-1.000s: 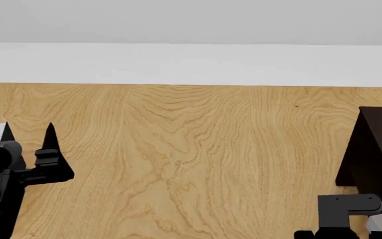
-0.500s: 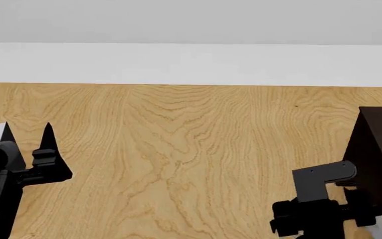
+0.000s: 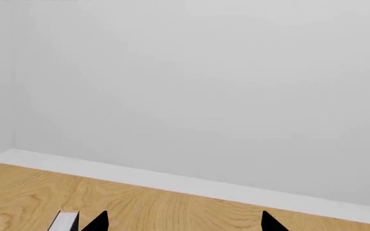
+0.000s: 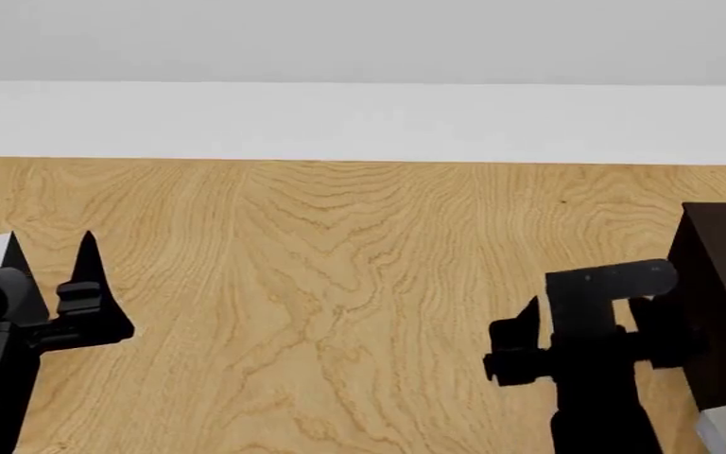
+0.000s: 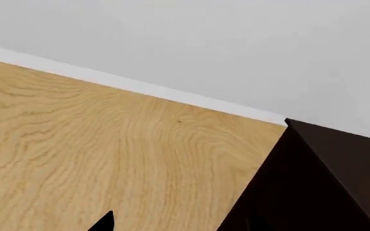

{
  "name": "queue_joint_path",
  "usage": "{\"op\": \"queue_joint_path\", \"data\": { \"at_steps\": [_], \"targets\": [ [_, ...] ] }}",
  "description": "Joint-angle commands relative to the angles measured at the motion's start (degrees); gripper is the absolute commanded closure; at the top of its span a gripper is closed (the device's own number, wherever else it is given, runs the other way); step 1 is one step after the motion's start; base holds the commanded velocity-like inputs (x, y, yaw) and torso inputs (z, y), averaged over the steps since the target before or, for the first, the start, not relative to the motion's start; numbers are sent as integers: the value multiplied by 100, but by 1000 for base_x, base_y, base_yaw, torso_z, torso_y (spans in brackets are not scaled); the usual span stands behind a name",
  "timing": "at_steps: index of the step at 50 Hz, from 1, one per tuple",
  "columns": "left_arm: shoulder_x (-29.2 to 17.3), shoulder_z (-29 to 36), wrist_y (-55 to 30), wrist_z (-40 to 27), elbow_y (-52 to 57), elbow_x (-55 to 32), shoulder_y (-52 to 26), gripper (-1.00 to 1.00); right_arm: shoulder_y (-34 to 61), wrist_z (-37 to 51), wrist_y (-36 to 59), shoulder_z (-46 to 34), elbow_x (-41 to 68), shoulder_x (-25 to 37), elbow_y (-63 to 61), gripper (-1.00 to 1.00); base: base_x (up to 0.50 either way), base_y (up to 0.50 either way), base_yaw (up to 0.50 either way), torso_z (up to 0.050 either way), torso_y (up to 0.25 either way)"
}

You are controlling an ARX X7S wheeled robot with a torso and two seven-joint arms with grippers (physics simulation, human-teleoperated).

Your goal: Pick up the book on the right and place it on the cabinet shelf.

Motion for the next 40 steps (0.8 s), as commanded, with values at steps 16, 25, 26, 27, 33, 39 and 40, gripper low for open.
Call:
{"op": "queue_joint_path", "data": {
  "at_steps": [16,25,26,27,33,39,40],
  "targets": [
    [-9,57,115,-79,315,44,55,-100,-1478,460,1772,589,659,473,-4867,-100,0,0,0,0,0],
    [-45,33,66,-315,677,115,86,-100,-1647,623,2317,649,766,579,-6081,-100,0,0,0,0,0],
    [-49,30,69,-321,711,109,99,-100,-1654,618,2310,655,778,580,-6102,-100,0,0,0,0,0],
    [-59,16,59,-349,811,82,136,-100,-1664,607,2350,678,823,582,-6183,-100,0,0,0,0,0],
    [-136,59,9,-371,1078,77,231,-100,-1715,639,2513,733,923,611,-6647,-100,0,0,0,0,0],
    [-155,55,-16,-343,1139,-9,244,-100,-1704,651,2496,664,894,602,-6658,-100,0,0,0,0,0],
    [-158,58,-14,-339,1152,-16,253,-100,-1708,648,2492,672,911,598,-6685,-100,0,0,0,0,0]
  ]
}}
